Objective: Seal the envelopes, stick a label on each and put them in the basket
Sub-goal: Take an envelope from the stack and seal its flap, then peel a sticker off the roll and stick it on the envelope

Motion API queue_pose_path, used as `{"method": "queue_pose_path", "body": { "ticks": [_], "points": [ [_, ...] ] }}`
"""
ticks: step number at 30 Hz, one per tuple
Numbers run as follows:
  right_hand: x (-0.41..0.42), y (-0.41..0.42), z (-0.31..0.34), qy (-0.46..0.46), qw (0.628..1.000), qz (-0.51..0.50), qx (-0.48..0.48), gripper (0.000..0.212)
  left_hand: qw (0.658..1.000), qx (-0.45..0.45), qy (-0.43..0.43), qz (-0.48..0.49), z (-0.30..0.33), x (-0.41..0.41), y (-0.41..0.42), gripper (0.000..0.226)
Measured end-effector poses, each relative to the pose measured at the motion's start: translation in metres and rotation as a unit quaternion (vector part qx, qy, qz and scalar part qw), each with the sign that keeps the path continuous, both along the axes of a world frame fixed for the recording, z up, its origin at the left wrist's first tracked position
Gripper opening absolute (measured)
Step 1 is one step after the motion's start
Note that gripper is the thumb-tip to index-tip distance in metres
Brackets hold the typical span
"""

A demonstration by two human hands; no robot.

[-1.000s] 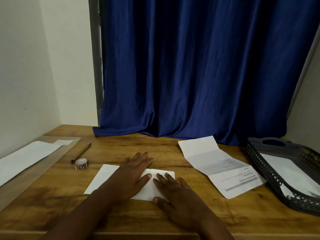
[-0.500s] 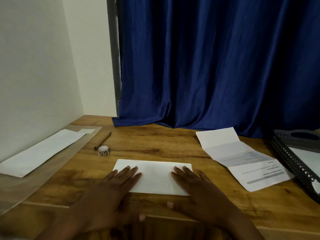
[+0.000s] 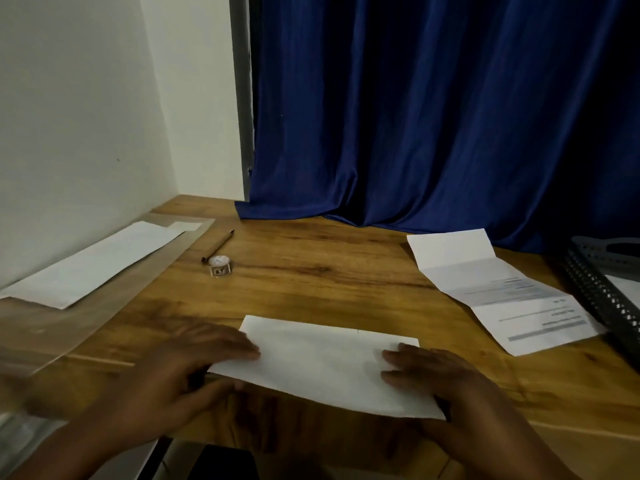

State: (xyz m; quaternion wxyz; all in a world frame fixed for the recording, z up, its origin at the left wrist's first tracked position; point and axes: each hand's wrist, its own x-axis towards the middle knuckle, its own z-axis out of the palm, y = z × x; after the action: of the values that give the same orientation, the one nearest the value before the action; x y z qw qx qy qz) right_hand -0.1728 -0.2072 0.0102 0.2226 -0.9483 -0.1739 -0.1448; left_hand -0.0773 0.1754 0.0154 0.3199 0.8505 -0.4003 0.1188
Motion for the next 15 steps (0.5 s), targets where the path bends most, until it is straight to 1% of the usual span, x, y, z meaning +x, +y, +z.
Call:
{"method": "queue_pose_path", "body": {
  "ticks": [1, 3, 4, 6, 7, 10, 12, 13, 15],
  "points": [
    [-0.002, 0.0, 0.0, -0.016, 0.999, 0.009, 0.035, 0.075, 1.0, -0.022, 0.004, 0.001, 0.001, 0.0, 0.0, 0.036],
    [-0.006, 0.0, 0.007, -0.004, 0.991, -0.001, 0.13, 0.061, 0.997, -0.078, 0.022, 0.004, 0.006, 0.001, -0.002, 0.031],
    [-0.007, 0.002, 0.014, 0.008, 0.984, -0.008, 0.178, 0.049, 0.993, -0.109, 0.034, 0.008, 0.01, 0.002, -0.004, 0.03],
    [-0.004, 0.008, 0.032, 0.012, 0.963, -0.032, 0.269, 0.017, 0.983, -0.173, 0.044, 0.034, 0.018, 0.005, -0.009, 0.029],
    [-0.001, 0.012, 0.04, 0.011, 0.948, -0.052, 0.314, 0.015, 0.975, -0.207, 0.056, 0.05, 0.021, 0.007, -0.012, 0.031],
    [0.015, 0.017, 0.053, -0.007, 0.921, -0.075, 0.383, 0.033, 0.948, -0.288, 0.113, 0.069, 0.031, 0.016, -0.028, 0.05],
    [0.031, 0.016, 0.052, 0.023, 0.906, -0.09, 0.413, 0.049, 0.939, -0.305, 0.127, 0.099, 0.032, 0.028, -0.039, 0.055],
    [0.04, 0.016, 0.047, 0.032, 0.906, -0.114, 0.406, 0.055, 0.933, -0.309, 0.142, 0.116, 0.03, 0.036, -0.044, 0.057],
    [0.054, 0.017, 0.034, 0.037, 0.92, -0.183, 0.346, 0.059, 0.931, -0.284, 0.153, 0.171, 0.021, 0.048, -0.052, 0.064]
  ]
}}
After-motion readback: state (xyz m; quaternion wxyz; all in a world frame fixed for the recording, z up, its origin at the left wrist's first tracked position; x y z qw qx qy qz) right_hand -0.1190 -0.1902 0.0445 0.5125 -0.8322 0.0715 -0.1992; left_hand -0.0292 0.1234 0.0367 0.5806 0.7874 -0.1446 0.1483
